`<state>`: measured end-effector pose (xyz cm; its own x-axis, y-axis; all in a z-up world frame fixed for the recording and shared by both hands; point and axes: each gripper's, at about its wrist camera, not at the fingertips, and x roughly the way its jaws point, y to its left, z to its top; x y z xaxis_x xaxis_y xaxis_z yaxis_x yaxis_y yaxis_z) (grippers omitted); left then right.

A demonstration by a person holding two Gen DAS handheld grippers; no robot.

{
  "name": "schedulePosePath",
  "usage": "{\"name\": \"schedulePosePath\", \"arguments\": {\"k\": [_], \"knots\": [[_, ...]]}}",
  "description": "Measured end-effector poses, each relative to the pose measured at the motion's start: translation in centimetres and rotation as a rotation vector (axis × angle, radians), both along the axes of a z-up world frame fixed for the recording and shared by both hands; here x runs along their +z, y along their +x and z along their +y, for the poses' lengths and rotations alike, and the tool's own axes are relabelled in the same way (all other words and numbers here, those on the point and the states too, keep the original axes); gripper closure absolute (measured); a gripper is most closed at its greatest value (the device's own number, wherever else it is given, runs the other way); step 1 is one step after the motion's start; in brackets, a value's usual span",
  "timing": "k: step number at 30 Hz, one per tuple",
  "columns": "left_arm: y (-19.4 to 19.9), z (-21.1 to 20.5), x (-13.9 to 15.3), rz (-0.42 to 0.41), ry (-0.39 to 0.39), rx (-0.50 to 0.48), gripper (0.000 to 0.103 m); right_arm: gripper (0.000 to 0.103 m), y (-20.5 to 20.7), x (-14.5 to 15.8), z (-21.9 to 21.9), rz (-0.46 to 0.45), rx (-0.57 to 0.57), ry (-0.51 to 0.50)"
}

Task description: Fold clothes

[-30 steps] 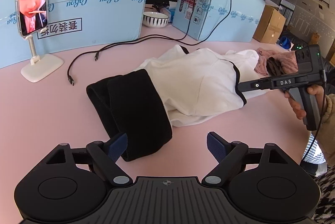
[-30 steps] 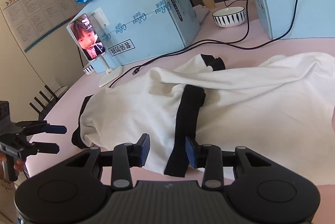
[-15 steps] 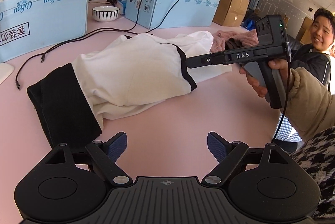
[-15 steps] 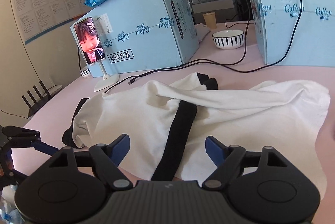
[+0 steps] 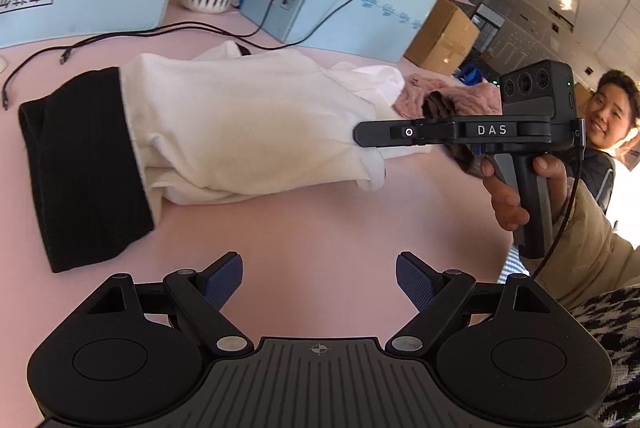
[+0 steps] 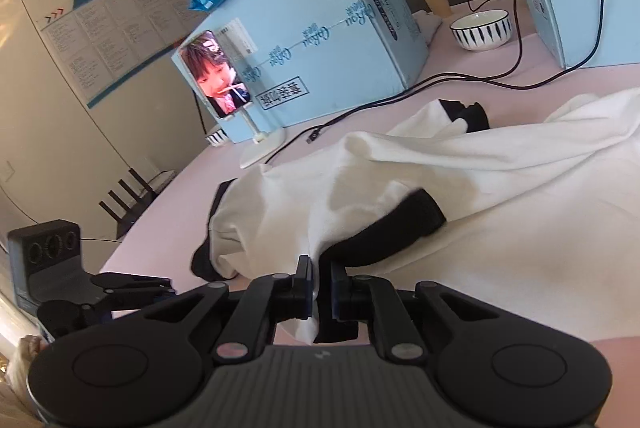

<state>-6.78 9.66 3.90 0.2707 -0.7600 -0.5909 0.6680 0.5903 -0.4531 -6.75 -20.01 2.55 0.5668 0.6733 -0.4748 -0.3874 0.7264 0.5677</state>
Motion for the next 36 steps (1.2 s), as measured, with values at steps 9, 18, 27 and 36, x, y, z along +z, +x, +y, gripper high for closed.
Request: {"name": "schedulePosePath", "arguments": {"k": [9,18,27,36], "knots": [[-2.4,1.3,-0.9,0.096,-0.276,-0.012,0.016,0.094,-9.2,4.3,0.7,-0.089,0.116,-0.001],[-5.5,2.4,-3.6,0.159,-0.407,0.084,0.013,0.094,-13.9,3.3,0.7,-0.038,0.139,0.128],[-6.2,3.1,-3.4,0.148,-0.426,0.139,0.081,0.094,-15.6,2.5,1.6,-0.01,0.183,0.133],[-6.9,4.6,0.4,0.151,-0.23,0.165,0.1,0.084,-15.8,-0.2,2.3,0.095,0.196,0.107]]}}
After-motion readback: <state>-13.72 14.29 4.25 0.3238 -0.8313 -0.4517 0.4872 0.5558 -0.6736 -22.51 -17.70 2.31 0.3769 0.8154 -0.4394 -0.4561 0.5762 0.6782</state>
